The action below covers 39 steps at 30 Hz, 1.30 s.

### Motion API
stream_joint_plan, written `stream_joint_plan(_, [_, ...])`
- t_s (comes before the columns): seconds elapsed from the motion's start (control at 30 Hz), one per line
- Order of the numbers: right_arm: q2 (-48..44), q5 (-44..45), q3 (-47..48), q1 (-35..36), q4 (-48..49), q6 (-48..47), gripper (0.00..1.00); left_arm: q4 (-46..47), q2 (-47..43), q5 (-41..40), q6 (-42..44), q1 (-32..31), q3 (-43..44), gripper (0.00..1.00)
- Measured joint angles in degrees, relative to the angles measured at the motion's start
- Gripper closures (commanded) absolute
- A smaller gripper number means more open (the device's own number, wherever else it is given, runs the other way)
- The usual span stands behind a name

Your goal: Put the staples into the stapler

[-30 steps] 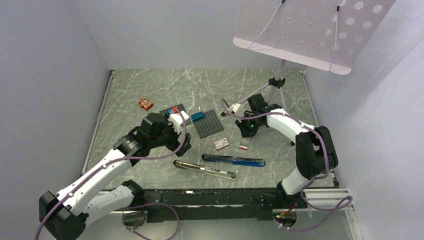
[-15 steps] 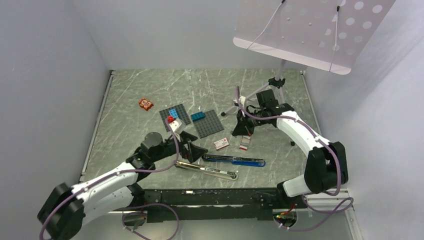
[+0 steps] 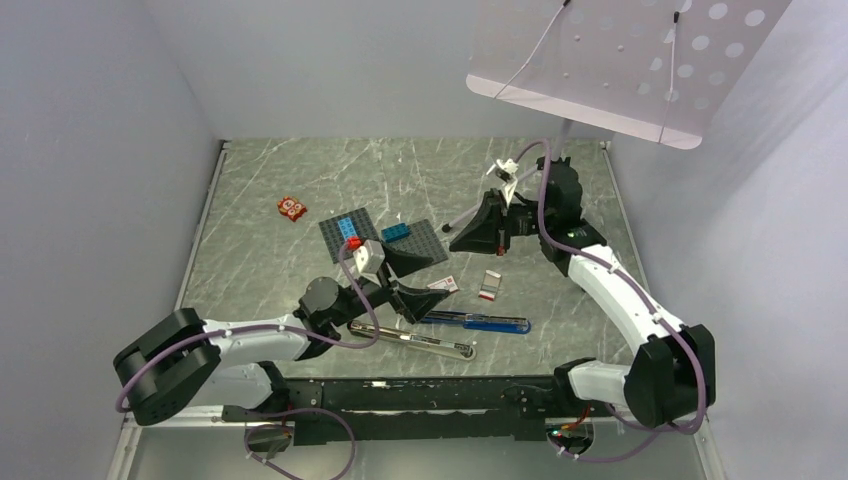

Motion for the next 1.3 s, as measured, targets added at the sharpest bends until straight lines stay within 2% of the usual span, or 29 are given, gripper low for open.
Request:
stream_joint_plan(0.23, [-0.9, -4.2, -9.79, 0.04, 37.46, 31.21, 1.0, 12.72, 2.78, -1.31, 0.81, -1.01, 0.0, 0.08])
stream_joint_plan(0.37, [-0.74, -4.85, -10.45, 0.26, 49.64, 41.53, 1.0, 17.9, 4.76, -1.27, 0.92, -1.01, 0.24, 0.11])
stream_joint_plan(0.47, [-1.2, -4.85, -10.45, 0.74, 54.69, 45.42, 1.0, 19.54, 6.34, -1.16, 0.96, -1.01, 1.07, 0.11])
stream_joint_plan(0.73, [-1.88, -4.9, -11.08, 2.43, 57.09, 47.1, 1.0, 20.85, 7.45, 0.68, 2.73, -1.01, 2.01, 0.15])
stream_joint_plan(0.87, [-1.99, -5.11, -11.13, 3.32, 56.68, 46.45, 1.0, 21.07, 8.59, 2.75, 3.5, -1.01, 2.62, 0.24])
stream_joint_plan(1.03, [-2.21, -5.84, -11.13, 4.22, 55.63, 44.5, 1.0, 21.09, 9.22, 4.85, 3.89, -1.01, 3.5, 0.3])
stream_joint_plan(1.3, [-2.21, -5.86, -11.13, 4.44, 47.84, 36.72, 1.0, 21.24, 9.57, 5.73, 0.79, -1.01, 4.22, 0.43])
